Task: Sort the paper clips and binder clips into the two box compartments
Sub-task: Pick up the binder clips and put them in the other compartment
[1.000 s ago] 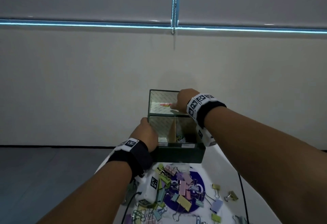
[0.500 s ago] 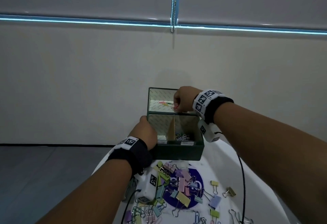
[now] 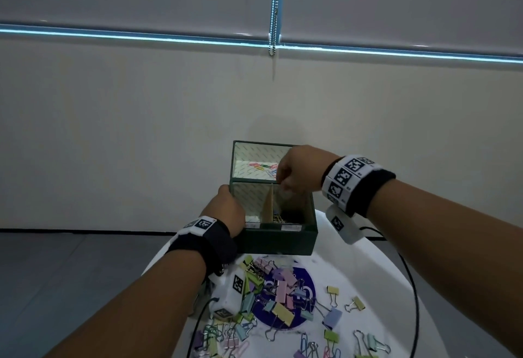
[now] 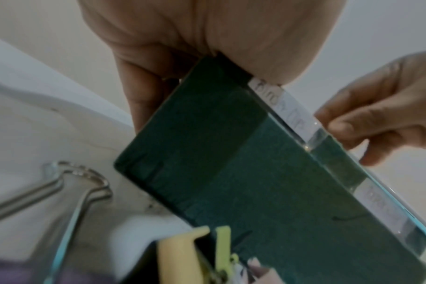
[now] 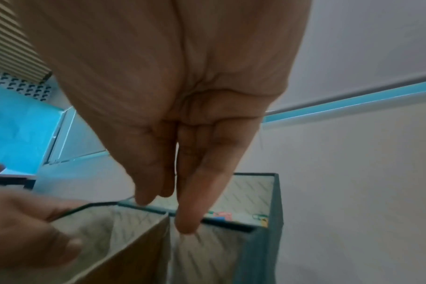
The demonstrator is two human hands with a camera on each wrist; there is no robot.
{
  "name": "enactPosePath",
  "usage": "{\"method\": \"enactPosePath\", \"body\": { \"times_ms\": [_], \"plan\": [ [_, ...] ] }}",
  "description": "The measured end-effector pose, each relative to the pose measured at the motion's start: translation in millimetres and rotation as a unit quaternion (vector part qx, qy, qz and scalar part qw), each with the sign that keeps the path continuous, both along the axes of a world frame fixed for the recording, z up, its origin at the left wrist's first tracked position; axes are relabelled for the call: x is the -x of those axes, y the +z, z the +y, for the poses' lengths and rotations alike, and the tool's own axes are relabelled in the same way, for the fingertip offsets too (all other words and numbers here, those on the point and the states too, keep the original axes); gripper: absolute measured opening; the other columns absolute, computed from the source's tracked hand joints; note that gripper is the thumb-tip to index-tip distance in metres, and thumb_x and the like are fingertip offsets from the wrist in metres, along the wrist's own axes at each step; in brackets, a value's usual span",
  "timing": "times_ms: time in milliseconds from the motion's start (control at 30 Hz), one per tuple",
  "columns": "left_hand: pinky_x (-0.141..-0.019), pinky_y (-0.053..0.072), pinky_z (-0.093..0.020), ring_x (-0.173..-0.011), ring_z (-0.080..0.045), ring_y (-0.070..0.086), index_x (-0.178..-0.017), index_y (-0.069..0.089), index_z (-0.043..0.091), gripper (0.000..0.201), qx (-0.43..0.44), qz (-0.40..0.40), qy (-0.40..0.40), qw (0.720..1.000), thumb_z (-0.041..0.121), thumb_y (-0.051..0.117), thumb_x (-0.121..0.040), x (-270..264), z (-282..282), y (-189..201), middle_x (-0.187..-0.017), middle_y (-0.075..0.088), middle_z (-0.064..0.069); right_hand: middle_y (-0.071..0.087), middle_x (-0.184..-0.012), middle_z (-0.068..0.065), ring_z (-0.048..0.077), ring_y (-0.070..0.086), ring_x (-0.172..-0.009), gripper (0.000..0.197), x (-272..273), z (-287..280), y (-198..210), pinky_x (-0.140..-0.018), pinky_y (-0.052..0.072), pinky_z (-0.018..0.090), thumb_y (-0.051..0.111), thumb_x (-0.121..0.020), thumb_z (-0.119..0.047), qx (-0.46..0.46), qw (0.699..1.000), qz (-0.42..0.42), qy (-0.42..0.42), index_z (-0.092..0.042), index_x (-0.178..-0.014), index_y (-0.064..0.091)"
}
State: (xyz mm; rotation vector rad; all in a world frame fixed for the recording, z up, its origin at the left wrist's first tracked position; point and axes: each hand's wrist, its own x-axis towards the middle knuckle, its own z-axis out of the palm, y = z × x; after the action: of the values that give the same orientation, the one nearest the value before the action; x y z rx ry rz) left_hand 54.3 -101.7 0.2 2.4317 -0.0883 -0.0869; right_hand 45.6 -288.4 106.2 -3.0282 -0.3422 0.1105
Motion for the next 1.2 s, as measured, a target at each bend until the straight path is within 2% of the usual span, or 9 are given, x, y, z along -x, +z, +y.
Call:
{"method": "enactPosePath", "body": {
  "times_ms": [167,267,333,433,533,633,800,1000,1200],
  "plan": [
    [-0.079,0.049,-0.036,-0.095,-0.032,0.061,-0.121,0.043,0.007,0.025,-0.011,-0.008,0.003,1.000,0.013,0.044,-0.097,-1.7,0.3,-3.9,-0.116,0.062,-0.016,0.056,-0.144,-0.001,0.022,0.054,-0.129,0.038,-32.7,25.9,1.2,-0.104,0.043,0.032,0.052,-0.101,-0.020,0.031,0.999,-0.020,0.028,-0.028,-0.138,0.059],
    [-0.077,0.045,-0.033,-0.098,-0.032,0.061,-0.121,0.043,0.007,0.024,-0.002,-0.009,-0.003,1.000,0.015,0.043,-0.099,-2.7,1.0,-6.0,-0.117,0.061,-0.016,0.051,-0.149,0.001,0.026,0.051,-0.133,0.041,-55.1,33.1,-16.4,-0.109,0.039,0.033,0.044,-0.105,-0.032,0.050,0.997,0.035,0.038,-0.024,-0.144,0.053],
    [-0.080,0.047,-0.033,-0.099,-0.031,0.062,-0.121,0.043,0.007,0.023,0.008,-0.013,-0.008,1.000,0.016,0.041,-0.100,-2.8,1.5,-6.1,-0.118,0.061,-0.017,0.054,-0.146,0.002,0.027,0.055,-0.129,0.040,-68.0,29.8,-23.9,-0.108,0.040,0.030,0.045,-0.105,-0.034,0.065,0.996,0.057,0.030,-0.022,-0.142,0.056],
    [-0.085,0.049,-0.035,-0.101,-0.032,0.062,-0.121,0.043,0.008,0.023,0.014,-0.022,-0.008,1.000,0.017,0.040,-0.100,-3.2,2.3,-7.4,-0.120,0.061,-0.017,0.060,-0.139,0.002,0.023,0.060,-0.118,0.036,-75.0,22.3,-20.0,-0.090,0.041,0.022,0.057,-0.100,-0.025,0.072,0.995,0.060,0.019,-0.022,-0.136,0.062],
    [-0.085,0.051,-0.038,-0.100,-0.033,0.062,-0.120,0.044,0.008,0.022,0.025,-0.026,-0.004,0.999,0.017,0.041,-0.099,-1.2,2.9,-7.6,-0.118,0.062,-0.018,0.068,-0.123,0.003,0.020,0.064,-0.098,0.027,-75.6,10.5,-13.8,-0.077,0.046,0.025,0.069,-0.091,-0.017,0.112,0.991,0.068,0.003,-0.016,-0.118,0.071],
    [-0.085,0.050,-0.038,-0.099,-0.032,0.062,-0.120,0.044,0.007,0.023,0.032,-0.027,-0.002,0.999,0.016,0.039,-0.099,1.3,2.9,-6.4,-0.118,0.061,-0.017,0.073,-0.107,0.006,0.026,0.069,-0.091,0.020,-72.3,-0.6,-17.0,-0.077,0.056,0.032,0.065,-0.093,-0.027,0.146,0.988,0.047,-0.005,-0.013,-0.103,0.075],
    [-0.081,0.049,-0.036,-0.096,-0.032,0.062,-0.120,0.044,0.006,0.023,0.026,-0.027,-0.002,0.999,0.014,0.040,-0.100,4.6,1.3,-3.2,-0.114,0.062,-0.018,0.069,-0.089,0.005,0.020,0.060,-0.066,0.019,-60.9,-1.4,-12.5,-0.058,0.050,0.027,0.060,-0.095,-0.023,0.121,0.992,0.045,-0.009,-0.009,-0.099,0.073],
    [-0.086,0.049,-0.038,-0.100,-0.033,0.062,-0.123,0.043,0.006,0.025,0.028,-0.020,0.002,0.999,0.016,0.039,-0.100,5.2,0.2,-1.4,-0.117,0.062,-0.017,0.066,-0.077,-0.005,0.015,0.061,-0.070,0.015,-32.2,-3.3,3.8,-0.069,0.054,0.029,0.065,-0.080,-0.002,-0.052,0.998,0.008,-0.020,-0.017,-0.084,0.067],
    [-0.082,0.050,-0.038,-0.090,-0.029,0.059,-0.120,0.044,0.006,0.022,0.019,-0.019,0.004,1.000,0.016,0.040,-0.100,2.7,0.0,-3.2,-0.113,0.061,-0.017,0.068,-0.072,-0.008,0.008,0.063,-0.064,0.011,-2.9,-3.1,-0.5,-0.065,0.050,0.021,0.065,-0.090,-0.022,0.035,0.996,0.076,0.012,-0.020,-0.082,0.071]
  ]
}}
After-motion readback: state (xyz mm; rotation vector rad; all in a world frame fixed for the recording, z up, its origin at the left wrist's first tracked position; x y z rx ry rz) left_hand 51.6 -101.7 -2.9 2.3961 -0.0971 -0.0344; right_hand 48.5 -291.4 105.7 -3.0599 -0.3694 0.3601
